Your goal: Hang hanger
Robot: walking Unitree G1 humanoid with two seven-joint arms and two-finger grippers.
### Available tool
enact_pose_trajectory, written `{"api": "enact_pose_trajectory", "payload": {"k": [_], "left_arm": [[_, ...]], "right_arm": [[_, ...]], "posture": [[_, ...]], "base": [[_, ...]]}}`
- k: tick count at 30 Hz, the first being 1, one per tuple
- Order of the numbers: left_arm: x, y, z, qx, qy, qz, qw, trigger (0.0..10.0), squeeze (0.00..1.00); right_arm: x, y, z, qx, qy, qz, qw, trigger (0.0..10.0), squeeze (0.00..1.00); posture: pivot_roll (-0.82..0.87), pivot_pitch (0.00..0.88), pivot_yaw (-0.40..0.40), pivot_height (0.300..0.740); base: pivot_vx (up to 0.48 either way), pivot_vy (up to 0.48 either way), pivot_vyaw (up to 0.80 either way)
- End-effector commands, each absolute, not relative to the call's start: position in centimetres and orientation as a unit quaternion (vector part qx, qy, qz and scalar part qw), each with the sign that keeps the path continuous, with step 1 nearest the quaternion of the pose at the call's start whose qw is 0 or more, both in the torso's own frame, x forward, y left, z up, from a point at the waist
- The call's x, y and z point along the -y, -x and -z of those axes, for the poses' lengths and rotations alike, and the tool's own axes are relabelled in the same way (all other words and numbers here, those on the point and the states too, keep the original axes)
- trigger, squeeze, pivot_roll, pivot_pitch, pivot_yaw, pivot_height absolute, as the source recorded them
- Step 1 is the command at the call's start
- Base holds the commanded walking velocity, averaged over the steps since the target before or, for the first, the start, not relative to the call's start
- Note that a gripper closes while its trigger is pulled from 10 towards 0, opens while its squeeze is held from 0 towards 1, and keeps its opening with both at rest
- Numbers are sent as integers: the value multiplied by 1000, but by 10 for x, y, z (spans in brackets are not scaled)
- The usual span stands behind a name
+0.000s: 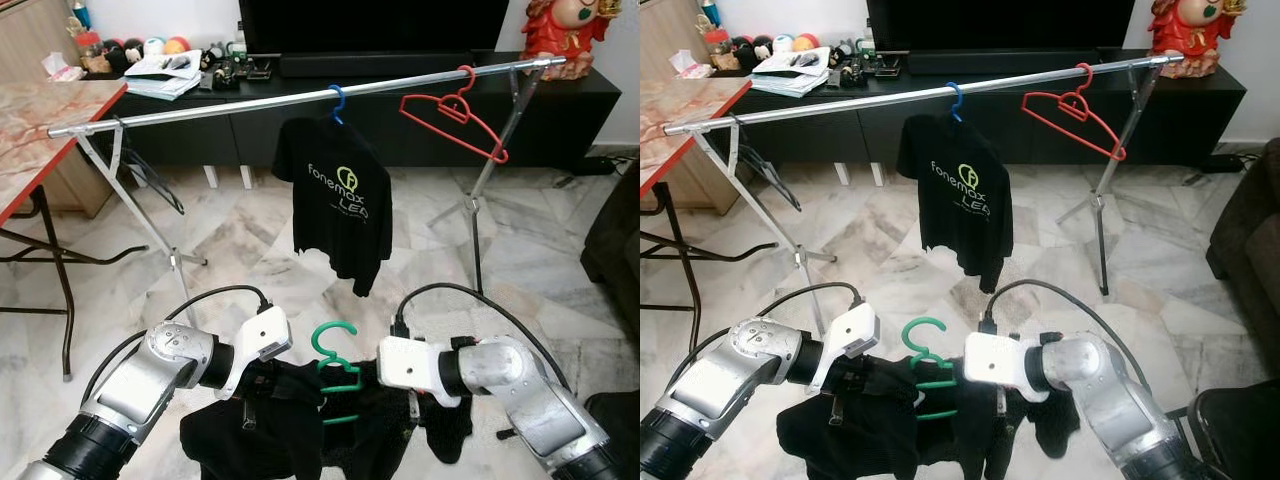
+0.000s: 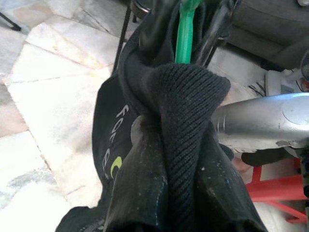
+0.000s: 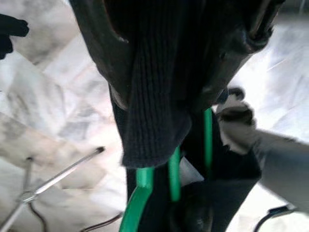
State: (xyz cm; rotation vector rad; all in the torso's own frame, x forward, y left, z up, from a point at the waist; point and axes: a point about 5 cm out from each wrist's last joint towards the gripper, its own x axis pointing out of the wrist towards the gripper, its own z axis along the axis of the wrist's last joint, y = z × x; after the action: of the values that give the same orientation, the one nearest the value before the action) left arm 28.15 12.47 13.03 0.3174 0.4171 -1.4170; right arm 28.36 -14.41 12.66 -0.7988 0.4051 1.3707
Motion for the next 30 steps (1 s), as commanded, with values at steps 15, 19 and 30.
{"api": "enact_pose_trajectory", "payload": {"k": [15,19,30], "left_arm": [[-135,-287,-129,-190,-175,618,742,0,0],[-134,-287,-128,-189,-175,619,742,0,0],[-140,-292,-124,-179,-154,582,778,0,0]], "right_arm": [[147,-292,-132,-144,315,-627,698,10000,1000],[140,-303,-144,-104,300,-611,725,10000,1000],[145,-319,-162,-48,282,-550,785,10000,0]], "posture": [[-7,98,53,740],[-8,93,51,740],[-4,103,45,740]], "base": [[0,0,0],[0,0,0],[0,0,0]]}}
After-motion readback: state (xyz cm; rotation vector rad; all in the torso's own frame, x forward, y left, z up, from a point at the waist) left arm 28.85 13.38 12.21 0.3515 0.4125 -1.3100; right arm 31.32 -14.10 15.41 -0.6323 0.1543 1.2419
